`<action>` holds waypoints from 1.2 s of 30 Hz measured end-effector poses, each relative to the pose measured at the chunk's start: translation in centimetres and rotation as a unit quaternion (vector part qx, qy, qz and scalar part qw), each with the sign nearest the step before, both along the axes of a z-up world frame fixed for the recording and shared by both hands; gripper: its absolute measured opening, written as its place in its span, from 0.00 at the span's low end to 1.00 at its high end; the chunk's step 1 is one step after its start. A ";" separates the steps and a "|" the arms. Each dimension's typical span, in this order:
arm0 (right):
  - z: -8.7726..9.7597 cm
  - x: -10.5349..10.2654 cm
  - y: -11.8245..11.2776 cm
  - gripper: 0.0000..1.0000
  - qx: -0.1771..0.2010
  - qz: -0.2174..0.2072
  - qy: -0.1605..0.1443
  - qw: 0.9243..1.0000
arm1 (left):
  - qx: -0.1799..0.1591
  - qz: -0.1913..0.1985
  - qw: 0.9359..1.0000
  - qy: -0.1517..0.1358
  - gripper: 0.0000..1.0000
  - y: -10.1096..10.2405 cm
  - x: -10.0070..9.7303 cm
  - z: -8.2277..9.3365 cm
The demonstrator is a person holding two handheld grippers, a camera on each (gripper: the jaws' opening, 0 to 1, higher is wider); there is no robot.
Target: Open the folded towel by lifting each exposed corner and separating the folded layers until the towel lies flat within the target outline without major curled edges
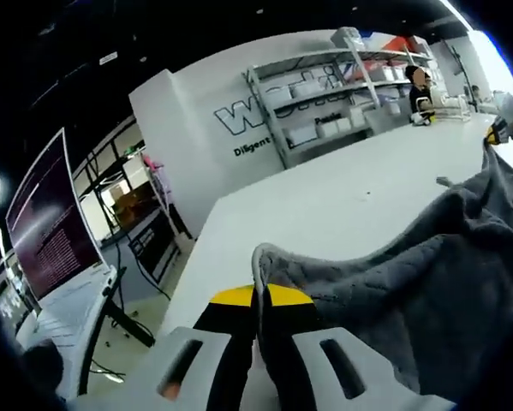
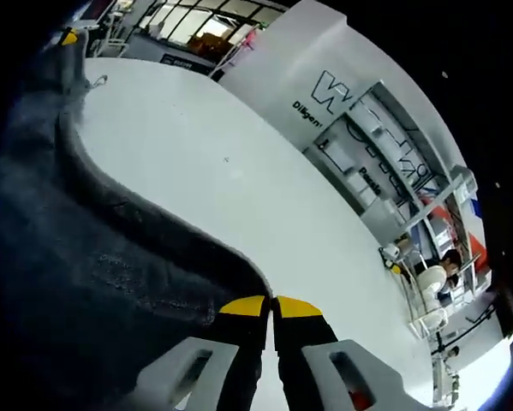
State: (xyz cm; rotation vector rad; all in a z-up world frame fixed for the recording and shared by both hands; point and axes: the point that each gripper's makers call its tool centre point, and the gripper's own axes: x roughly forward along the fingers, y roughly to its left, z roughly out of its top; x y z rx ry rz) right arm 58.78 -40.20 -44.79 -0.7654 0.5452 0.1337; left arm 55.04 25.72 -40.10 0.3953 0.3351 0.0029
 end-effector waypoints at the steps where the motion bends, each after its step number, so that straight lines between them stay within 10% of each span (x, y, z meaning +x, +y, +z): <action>1: -0.1 0.1 -0.1 0.00 -0.001 -0.003 0.000 1.000 | 0.002 0.002 1.000 0.003 0.03 0.1 0.1 -0.2; 19: -3.2 3.2 0.1 0.00 -0.029 -0.006 0.022 0.999 | 0.080 0.016 0.994 0.075 0.03 4.1 3.2 -4.8; 36: -4.7 4.2 0.2 0.12 -0.044 0.003 0.035 0.998 | 0.058 0.023 0.993 0.097 0.08 5.1 3.9 -8.0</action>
